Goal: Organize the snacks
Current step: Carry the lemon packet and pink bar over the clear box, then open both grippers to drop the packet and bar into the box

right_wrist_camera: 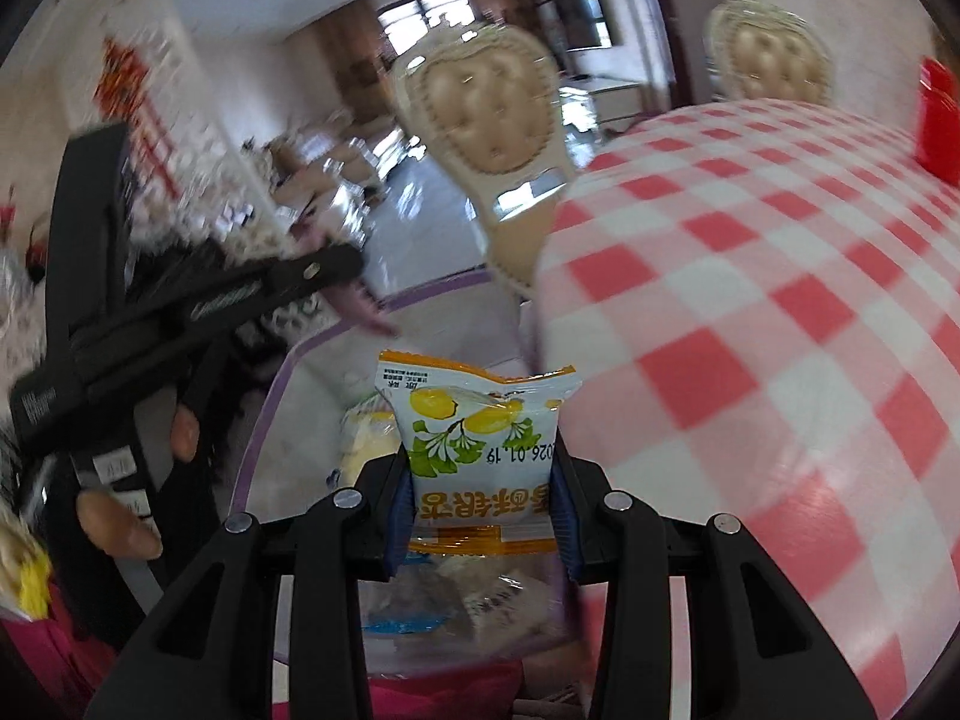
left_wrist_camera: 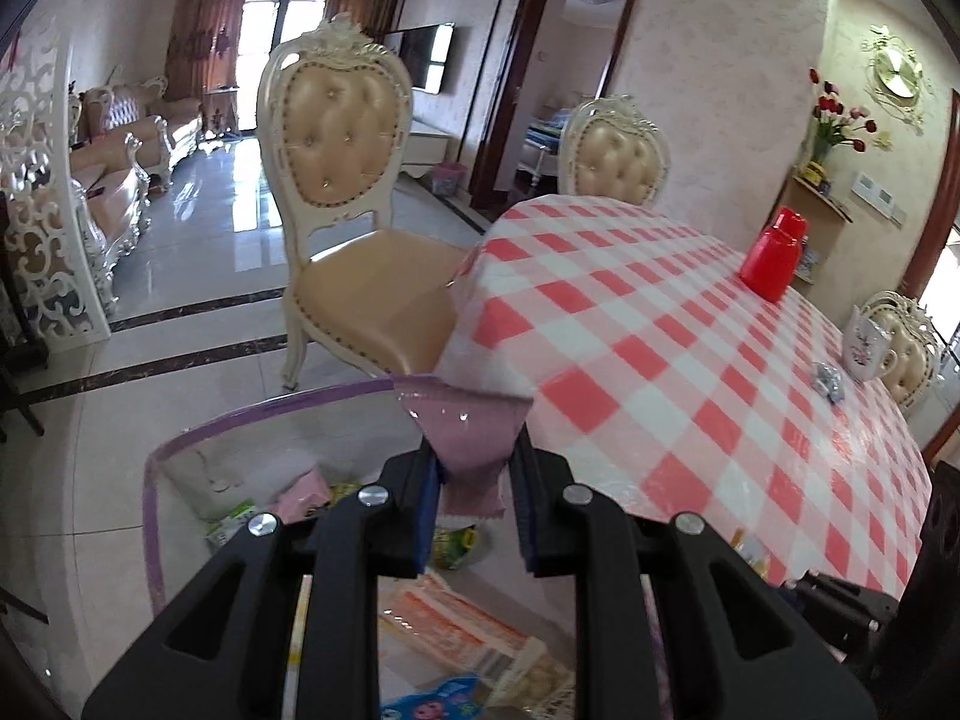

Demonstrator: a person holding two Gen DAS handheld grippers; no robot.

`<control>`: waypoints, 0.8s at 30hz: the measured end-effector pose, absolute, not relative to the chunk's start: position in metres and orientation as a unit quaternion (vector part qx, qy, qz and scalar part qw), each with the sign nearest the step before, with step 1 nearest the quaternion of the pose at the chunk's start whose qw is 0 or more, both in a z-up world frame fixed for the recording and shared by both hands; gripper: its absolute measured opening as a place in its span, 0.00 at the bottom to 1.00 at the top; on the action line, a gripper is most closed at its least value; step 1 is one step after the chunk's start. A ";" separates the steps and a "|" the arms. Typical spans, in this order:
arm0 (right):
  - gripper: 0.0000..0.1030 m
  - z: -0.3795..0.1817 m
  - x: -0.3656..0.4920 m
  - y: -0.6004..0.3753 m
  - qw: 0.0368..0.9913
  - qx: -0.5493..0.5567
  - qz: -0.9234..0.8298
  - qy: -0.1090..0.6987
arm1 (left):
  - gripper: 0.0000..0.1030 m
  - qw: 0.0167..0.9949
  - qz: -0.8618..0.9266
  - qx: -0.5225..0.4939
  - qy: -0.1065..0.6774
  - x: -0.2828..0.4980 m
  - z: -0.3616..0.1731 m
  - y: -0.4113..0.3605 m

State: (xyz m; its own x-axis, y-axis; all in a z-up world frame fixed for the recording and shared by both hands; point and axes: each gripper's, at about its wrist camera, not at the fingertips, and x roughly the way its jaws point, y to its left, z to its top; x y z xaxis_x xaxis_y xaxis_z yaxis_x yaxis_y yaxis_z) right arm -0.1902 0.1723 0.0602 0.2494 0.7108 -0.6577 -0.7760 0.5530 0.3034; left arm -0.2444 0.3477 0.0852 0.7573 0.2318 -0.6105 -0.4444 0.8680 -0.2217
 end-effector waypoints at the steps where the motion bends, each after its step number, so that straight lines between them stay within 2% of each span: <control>1: 0.37 0.058 -0.196 0.182 0.783 -0.051 0.479 0.393 | 0.20 0.918 0.187 -0.183 0.297 -0.246 0.084 0.352; 9: 0.39 0.050 -0.220 0.221 0.756 -0.085 0.518 0.391 | 0.22 0.910 0.218 -0.196 0.292 -0.260 0.081 0.377; 10: 0.39 0.052 -0.222 0.222 0.752 -0.081 0.528 0.386 | 0.32 0.908 0.231 -0.196 0.289 -0.263 0.083 0.378; 11: 0.47 0.053 -0.223 0.221 0.750 -0.079 0.535 0.381 | 0.44 0.906 0.244 -0.197 0.284 -0.265 0.085 0.379; 12: 0.62 0.056 -0.223 0.219 0.749 -0.076 0.539 0.377 | 0.75 0.903 0.260 -0.200 0.277 -0.267 0.086 0.380; 13: 0.70 0.061 -0.222 0.212 0.754 -0.064 0.541 0.367 | 0.88 0.901 0.283 -0.202 0.261 -0.271 0.090 0.379; 14: 0.76 0.064 -0.218 0.205 0.761 -0.052 0.538 0.359 | 0.88 0.899 0.306 -0.200 0.239 -0.276 0.094 0.375; 17: 0.76 0.075 -0.200 0.176 0.779 -0.015 0.522 0.348 | 0.95 0.903 0.325 -0.182 0.215 -0.278 0.102 0.359; 24: 0.76 0.073 -0.131 0.054 0.828 0.114 0.418 0.356 | 0.98 0.932 0.241 -0.134 0.237 -0.239 0.105 0.280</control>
State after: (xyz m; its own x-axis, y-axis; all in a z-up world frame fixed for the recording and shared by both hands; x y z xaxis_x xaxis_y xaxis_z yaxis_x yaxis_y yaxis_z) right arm -0.1307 0.0536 0.0733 0.3980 0.7728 -0.4944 -0.6111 0.6252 0.4855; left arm -0.2386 0.2796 0.1051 0.7717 0.3848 -0.5063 -0.5122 0.8480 -0.1362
